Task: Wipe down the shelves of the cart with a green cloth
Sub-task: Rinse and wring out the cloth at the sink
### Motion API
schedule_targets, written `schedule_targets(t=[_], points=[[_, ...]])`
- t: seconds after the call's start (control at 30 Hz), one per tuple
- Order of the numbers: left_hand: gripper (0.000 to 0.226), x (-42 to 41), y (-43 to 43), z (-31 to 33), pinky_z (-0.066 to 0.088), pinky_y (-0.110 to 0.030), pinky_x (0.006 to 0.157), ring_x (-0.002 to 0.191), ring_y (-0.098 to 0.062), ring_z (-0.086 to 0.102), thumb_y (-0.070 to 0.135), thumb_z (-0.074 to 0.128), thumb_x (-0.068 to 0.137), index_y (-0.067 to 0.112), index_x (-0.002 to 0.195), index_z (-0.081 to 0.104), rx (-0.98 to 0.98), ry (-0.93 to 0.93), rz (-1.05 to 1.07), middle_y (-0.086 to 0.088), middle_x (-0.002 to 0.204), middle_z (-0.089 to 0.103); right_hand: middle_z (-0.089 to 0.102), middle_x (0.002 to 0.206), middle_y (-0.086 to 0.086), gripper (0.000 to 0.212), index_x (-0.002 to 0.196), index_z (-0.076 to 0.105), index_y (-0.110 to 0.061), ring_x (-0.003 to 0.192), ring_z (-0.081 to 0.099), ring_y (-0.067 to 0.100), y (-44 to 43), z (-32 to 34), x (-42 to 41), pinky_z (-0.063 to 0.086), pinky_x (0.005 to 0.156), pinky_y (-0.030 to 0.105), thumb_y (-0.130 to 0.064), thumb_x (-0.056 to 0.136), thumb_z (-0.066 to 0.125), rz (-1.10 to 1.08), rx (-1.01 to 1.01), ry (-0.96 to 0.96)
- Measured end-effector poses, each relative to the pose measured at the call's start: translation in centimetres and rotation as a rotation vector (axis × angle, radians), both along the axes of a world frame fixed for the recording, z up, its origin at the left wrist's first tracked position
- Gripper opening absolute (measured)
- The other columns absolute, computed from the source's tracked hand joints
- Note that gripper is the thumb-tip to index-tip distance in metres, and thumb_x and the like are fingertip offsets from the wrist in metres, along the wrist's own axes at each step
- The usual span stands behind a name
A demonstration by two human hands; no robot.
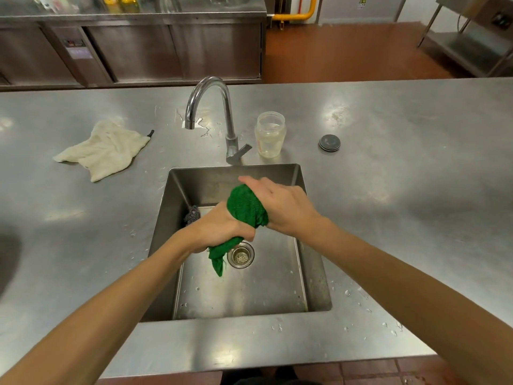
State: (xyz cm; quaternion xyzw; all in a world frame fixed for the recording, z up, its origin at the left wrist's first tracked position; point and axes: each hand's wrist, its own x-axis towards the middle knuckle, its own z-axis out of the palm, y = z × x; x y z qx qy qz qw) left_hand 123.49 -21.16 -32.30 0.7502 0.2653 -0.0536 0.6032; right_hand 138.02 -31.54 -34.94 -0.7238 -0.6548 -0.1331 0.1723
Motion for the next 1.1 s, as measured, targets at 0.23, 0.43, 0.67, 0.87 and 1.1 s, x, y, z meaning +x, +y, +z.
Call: schedule_targets(t=[0.23,0.43,0.67,0.87,1.1], points=[[0.038,0.2,-0.1,-1.2,0.031,-0.023,0.047,0.05,-0.013,0.035,0.007,0.075,0.066,0.017,0.058,0.039,0.414,0.078,-0.123,0.009,0.053,0.04,0.065,0.088,0.008,0.048,0.117,0.046,-0.016,0.077,0.063,0.034,-0.6,1.1,-0.9,0.041,0.059,0.034,-0.036,0.078,0.064,-0.081,-0.428,0.071],[0.028,1.3,0.1,-1.8,0.031,-0.023,0.045,0.049,-0.016,0.046,0.028,0.069,0.068,0.019,0.059,0.044,0.793,0.187,-0.124,0.003,0.058,0.051,0.061,0.082,0.001,0.032,0.101,0.055,-0.021,0.076,0.063,0.028,0.4,0.8,-0.3,0.046,0.06,0.034,-0.038,0.074,0.064,-0.181,-0.525,0.185],[0.014,1.9,0.6,-1.3,0.053,-0.034,0.065,0.064,-0.027,0.058,0.032,0.059,0.079,0.023,0.087,0.052,1.049,0.114,-0.134,0.005,0.063,0.051,0.06,0.069,0.0,0.009,0.065,0.054,-0.022,0.065,0.062,0.022,1.8,0.8,0.7,0.053,0.056,0.033,-0.025,0.067,0.062,-0.24,-0.558,0.514],[0.042,1.3,0.2,-2.6,0.054,-0.035,0.068,0.075,-0.033,0.065,0.04,0.057,0.077,0.02,0.113,0.055,1.094,0.128,-0.127,-0.007,0.086,0.07,0.065,0.07,0.003,0.013,0.071,0.061,-0.015,0.064,0.063,0.024,1.8,0.3,0.3,0.052,0.055,0.029,-0.014,0.058,0.066,-0.303,-0.669,0.621],[0.068,-0.3,-2.2,-3.2,0.054,-0.032,0.076,0.087,-0.017,0.064,0.044,0.081,0.065,0.017,0.118,0.047,0.571,0.143,0.065,0.001,0.098,0.065,0.059,0.114,0.003,0.085,0.129,0.044,-0.019,0.103,0.058,0.022,-1.0,-2.5,-0.3,0.05,0.085,0.035,-0.032,0.057,0.088,-0.156,-0.522,0.593]])
